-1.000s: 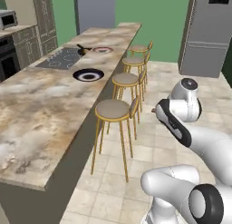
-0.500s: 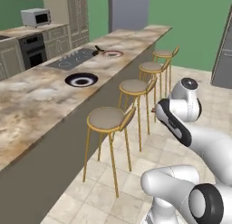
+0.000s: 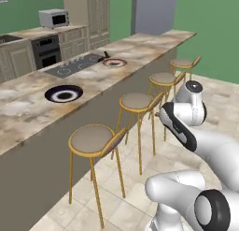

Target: Take the chicken drumsticks from the pan and place one on each plate on the dining counter.

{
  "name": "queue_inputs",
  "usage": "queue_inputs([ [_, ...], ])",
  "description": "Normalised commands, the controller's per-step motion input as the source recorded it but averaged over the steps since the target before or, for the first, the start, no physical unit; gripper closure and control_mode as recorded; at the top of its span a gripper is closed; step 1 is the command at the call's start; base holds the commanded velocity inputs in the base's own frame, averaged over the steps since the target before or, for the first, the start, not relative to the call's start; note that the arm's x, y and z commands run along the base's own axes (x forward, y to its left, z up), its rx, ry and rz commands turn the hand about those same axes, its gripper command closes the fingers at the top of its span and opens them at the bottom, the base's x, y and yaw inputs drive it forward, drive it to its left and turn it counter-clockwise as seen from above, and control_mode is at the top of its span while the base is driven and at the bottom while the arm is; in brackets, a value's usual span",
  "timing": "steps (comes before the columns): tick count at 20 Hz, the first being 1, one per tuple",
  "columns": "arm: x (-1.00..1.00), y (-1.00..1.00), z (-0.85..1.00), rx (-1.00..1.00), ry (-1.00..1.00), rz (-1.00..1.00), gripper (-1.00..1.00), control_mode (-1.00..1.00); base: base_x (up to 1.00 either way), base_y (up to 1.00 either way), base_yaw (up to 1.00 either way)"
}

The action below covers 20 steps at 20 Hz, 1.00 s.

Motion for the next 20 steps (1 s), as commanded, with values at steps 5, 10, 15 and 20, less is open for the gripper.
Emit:
queue_inputs([
  [5,0.0,0.0,0.0,0.0,0.0,0.0,1.0,1.0,0.8,-1.0,0.39],
  [10,0.0,0.0,0.0,0.0,0.0,0.0,1.0,1.0,0.81,-1.0,0.42],
  [15,0.0,0.0,0.0,0.0,0.0,0.0,1.0,1.0,0.84,-1.0,0.44],
  [20,0.0,0.0,0.0,0.0,0.0,0.0,1.0,1.0,0.83,-0.75,0.36],
])
